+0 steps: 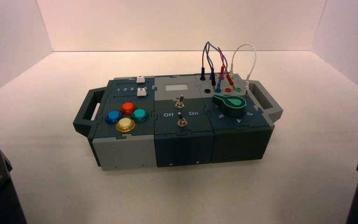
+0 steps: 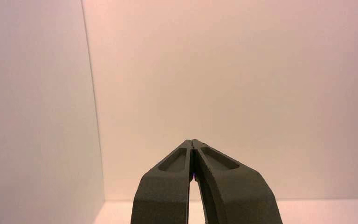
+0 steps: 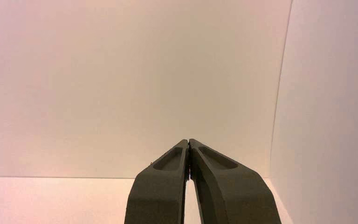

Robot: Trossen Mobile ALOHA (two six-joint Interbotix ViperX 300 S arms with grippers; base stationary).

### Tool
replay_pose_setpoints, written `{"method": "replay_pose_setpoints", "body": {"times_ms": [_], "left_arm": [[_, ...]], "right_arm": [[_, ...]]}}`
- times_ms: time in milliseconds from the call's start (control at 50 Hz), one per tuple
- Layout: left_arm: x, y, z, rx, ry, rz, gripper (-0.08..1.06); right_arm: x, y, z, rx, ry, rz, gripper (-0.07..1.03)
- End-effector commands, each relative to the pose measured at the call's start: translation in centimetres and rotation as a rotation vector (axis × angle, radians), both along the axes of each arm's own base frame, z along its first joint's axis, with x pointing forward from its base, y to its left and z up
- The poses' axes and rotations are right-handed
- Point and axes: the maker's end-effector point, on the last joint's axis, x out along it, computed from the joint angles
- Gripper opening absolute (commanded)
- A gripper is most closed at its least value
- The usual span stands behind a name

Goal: Move the box closer.

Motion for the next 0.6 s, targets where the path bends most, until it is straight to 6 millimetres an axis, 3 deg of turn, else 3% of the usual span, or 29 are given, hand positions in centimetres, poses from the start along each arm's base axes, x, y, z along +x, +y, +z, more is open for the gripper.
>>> {"method": "replay_pose_setpoints", "body": {"times_ms": [20,600], "left_arm": [[0.32,-0.01,0.74,0.003,-0.006,0.0,-0.03],[0.79,-0.01,0.03,0.002,0.038,0.0,-0.03]], "right_arm": [[0.21,0.11,0.9,0.005,-0.012,0.004,-0.02],[0.37,0.21,0.85,0.0,0.009,0.008,-0.02]]}}
